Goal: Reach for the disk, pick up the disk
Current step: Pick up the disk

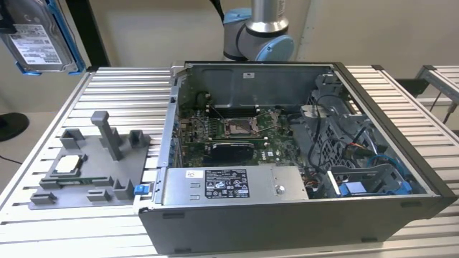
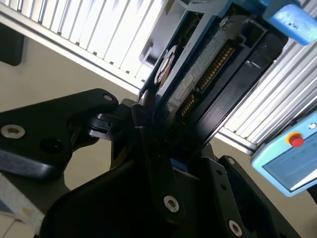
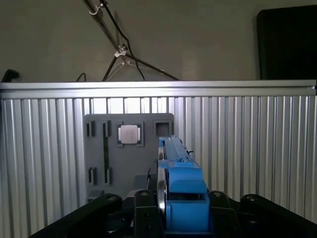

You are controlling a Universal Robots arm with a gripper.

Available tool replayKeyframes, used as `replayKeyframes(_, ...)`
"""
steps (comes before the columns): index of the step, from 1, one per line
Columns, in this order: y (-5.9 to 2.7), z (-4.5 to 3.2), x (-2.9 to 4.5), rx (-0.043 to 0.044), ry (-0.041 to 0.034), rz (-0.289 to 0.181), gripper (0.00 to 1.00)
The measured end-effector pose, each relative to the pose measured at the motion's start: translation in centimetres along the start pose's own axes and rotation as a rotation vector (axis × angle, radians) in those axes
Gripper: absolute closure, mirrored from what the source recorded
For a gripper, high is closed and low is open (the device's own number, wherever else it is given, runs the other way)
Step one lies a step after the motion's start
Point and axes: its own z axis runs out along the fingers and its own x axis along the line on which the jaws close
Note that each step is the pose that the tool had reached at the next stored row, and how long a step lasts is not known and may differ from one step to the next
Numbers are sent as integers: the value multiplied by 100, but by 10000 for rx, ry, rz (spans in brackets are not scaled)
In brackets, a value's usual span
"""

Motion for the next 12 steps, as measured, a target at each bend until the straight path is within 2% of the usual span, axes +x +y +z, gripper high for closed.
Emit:
replayKeyframes(9,1,-127,-5,-1,0,0,100)
replayKeyframes(12,2,-143,-6,0,0,0,100)
